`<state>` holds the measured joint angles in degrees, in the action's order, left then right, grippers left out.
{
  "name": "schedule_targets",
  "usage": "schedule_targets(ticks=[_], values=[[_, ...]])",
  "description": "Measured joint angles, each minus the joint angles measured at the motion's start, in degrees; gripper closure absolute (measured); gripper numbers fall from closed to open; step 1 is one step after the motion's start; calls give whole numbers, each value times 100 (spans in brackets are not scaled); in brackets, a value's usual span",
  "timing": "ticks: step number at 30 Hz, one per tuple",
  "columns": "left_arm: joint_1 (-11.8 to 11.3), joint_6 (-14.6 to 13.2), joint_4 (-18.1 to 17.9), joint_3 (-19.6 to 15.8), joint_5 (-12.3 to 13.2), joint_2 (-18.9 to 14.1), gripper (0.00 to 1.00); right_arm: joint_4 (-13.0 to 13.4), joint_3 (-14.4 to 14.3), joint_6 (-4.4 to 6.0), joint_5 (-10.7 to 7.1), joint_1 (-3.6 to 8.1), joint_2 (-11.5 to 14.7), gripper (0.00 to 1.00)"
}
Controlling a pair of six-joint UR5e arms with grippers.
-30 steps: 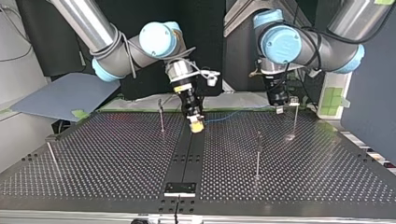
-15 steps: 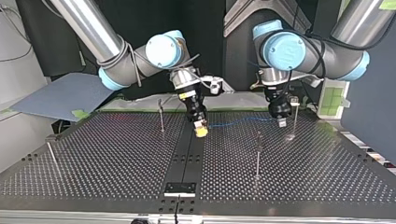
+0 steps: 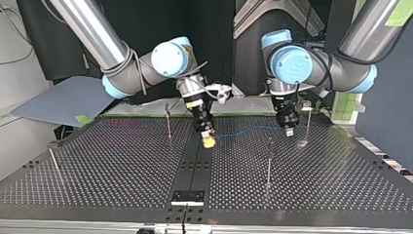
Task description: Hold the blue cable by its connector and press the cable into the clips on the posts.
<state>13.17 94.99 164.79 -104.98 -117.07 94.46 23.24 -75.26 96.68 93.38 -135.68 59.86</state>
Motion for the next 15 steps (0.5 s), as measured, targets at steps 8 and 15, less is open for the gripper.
schedule_targets(ticks=[8, 15], values=[[-43, 77, -11, 152, 31, 46, 100, -3, 32, 27, -15, 80, -43, 100], [-97, 97, 26, 238, 40, 131, 100, -94, 223, 15, -101, 40, -207, 100]])
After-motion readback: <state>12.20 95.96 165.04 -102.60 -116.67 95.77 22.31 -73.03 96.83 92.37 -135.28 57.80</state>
